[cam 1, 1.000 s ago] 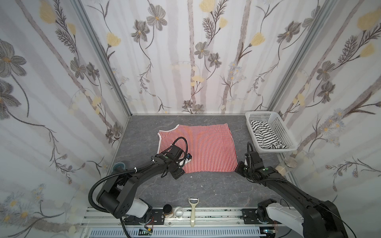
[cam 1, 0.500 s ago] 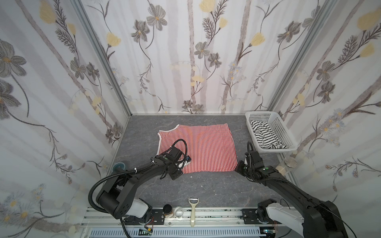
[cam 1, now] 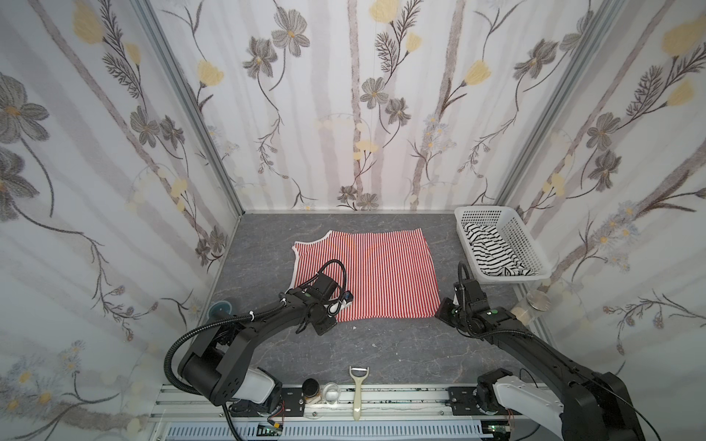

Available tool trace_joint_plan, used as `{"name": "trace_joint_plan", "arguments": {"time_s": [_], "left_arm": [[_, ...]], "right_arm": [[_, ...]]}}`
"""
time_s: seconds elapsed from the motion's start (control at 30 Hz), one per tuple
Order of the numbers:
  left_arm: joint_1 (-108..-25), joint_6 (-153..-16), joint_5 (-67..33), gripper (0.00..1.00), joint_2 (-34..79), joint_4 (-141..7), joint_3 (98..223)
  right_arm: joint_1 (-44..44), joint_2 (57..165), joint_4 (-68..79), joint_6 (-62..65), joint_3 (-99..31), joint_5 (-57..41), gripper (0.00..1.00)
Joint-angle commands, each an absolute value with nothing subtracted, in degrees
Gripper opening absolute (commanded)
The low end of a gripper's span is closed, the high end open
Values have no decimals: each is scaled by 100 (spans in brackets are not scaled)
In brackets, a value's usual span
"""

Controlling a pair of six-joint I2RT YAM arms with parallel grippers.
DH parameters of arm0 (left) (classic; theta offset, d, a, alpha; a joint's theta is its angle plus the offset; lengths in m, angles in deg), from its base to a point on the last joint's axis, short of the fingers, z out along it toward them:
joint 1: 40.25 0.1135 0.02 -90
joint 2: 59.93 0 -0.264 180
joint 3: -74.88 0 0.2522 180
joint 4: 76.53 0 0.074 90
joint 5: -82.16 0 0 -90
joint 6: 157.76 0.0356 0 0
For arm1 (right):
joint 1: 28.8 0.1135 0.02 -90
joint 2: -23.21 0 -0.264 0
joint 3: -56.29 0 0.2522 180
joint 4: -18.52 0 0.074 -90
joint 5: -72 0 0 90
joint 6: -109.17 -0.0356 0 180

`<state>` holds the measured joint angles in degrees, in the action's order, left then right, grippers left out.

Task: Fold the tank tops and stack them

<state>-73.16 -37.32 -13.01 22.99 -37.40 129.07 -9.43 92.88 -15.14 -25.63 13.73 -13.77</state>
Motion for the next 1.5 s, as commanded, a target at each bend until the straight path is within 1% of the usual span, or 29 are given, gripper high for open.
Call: {"name": "trace_joint_plan", "arguments": {"time_s": [0.0, 0.1, 0.27, 0.33, 0.53, 0.6, 1.03, 1.23, 1.47], "left_arm": [[-7316, -3590, -1368, 29, 2273, -3636, 12908], [-7312, -3574, -1449, 25, 2318, -3609, 12921], [-7311, -3555, -1490, 16, 2365, -3578, 12907], [-7317, -3563, -1511, 15, 2348, -3553, 12907], [-7316, -3572, -1658, 6, 2207, -3390, 12998], [-7316, -3567, -1705, 4, 2139, -3326, 13054], [-7148, -3438, -1532, 2, 2225, -3290, 13508], [-6978, -3328, -1549, 2, 2360, -3306, 13812], [-6761, -3269, -1630, 4, 2842, -3332, 14424]], "right_arm": [[-943, 9247, -1539, -2515, 1280, -1490, 0], [-940, 9230, -1579, -2504, 1265, -1510, 0], [-938, 9260, -1607, -2469, 1252, -1504, 0], [-946, 9255, -1598, -2469, 1234, -1480, 0], [-942, 9173, -1648, -2460, 1175, -1438, 0], [-945, 9105, -1698, -2460, 1134, -1445, 0], [-1030, 9219, -1780, -2261, 759, -1537, 0], [-1200, 9555, -1817, -1981, 457, -1541, 0], [-1416, 9985, -1802, -1717, 73, -1493, 0]]}}
